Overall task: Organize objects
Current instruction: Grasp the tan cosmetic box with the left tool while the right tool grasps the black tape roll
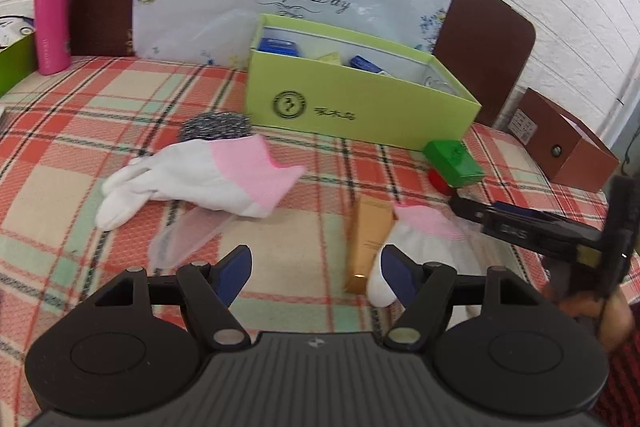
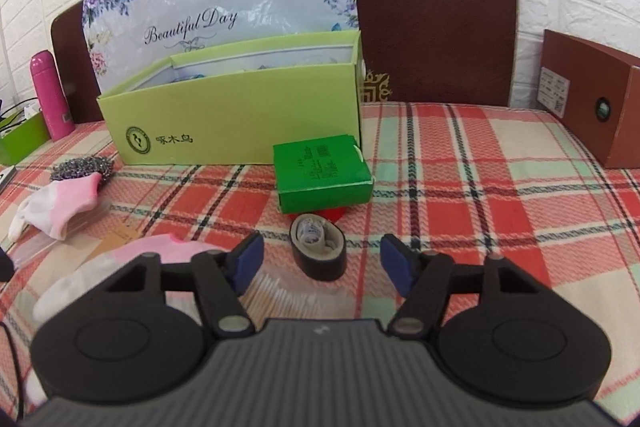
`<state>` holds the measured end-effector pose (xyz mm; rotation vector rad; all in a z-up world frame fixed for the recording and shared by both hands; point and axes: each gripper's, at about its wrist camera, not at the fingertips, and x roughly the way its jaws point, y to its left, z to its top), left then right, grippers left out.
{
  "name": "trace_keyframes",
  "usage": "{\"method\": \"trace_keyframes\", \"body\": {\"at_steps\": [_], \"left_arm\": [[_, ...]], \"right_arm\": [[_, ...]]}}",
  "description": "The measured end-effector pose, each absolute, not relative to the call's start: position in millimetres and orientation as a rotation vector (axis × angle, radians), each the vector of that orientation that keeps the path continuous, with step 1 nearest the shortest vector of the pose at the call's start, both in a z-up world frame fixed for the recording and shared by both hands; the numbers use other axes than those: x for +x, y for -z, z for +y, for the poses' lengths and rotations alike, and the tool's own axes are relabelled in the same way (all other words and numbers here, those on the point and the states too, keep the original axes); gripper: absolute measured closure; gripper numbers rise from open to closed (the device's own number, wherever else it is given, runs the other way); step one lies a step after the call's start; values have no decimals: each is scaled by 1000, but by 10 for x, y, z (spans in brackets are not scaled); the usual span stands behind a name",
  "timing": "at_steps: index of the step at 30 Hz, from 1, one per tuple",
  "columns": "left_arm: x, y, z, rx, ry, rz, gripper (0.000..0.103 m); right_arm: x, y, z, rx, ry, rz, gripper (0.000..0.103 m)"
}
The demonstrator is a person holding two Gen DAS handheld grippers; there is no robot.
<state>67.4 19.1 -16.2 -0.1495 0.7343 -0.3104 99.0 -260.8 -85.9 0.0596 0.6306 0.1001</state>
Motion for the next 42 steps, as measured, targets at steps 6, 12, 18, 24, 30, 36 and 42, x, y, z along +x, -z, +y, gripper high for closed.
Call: {"method": "trace_keyframes", "body": {"at_steps": [6,12,18,24,30,36,42], "left_arm": [[905,239,-109,-97,323,746,32],[1079,394,-485,-41,391,789,32],[1059,452,-521,-101,402,787,39],[940,240,-157,-209,351,749,44],[1117,277,-245,-161,308,761,40],[1068,468,-485,-127,380,774,39],[1115,470,-231,-188,327,778,41]], "right_arm": [[1105,940,-2602,29,-108,657,70],[669,836,-2830,51,-103,645,70],[311,916,-2993,53,-93,670,70],[290,927,-3030,69,-83,669,70],[277,938,-3005,72,-69,666,70],[256,949,-3003,80,-62,660,70],[255,952,-3011,85,-62,660,70]]}}
